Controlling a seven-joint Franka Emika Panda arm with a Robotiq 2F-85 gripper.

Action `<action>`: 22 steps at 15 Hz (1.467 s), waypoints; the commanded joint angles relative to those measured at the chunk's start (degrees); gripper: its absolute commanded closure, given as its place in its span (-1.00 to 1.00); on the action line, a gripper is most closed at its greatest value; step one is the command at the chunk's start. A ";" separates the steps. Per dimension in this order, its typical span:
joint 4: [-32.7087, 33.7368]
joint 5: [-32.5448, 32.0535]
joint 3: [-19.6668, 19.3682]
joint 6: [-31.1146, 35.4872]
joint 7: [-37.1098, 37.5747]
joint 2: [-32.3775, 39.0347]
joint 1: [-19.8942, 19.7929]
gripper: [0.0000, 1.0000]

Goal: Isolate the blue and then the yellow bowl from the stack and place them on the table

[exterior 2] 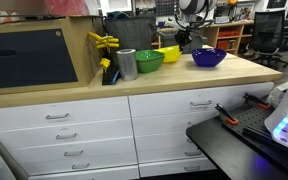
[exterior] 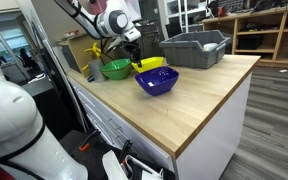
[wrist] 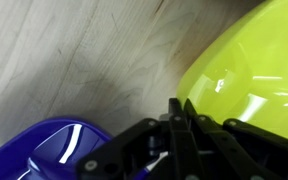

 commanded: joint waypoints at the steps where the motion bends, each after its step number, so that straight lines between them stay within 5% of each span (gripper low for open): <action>1: 3.60 1.37 -1.23 0.73 -1.54 3.06 1.49 0.97; 2: 4.31 1.64 -1.31 0.56 -2.21 3.65 1.57 0.97; 3: 4.94 2.36 -1.14 -0.01 -3.72 4.03 1.51 0.39; 8: 6.93 4.61 -0.30 -5.73 -14.57 3.21 1.83 -0.18; 13: 8.17 3.50 0.03 -21.32 -22.84 -2.50 3.55 -0.95; 18: 11.49 1.52 1.71 -40.00 -28.71 -9.21 5.27 -1.00; 22: 13.80 2.11 3.78 -48.54 -34.74 -13.01 6.34 -1.00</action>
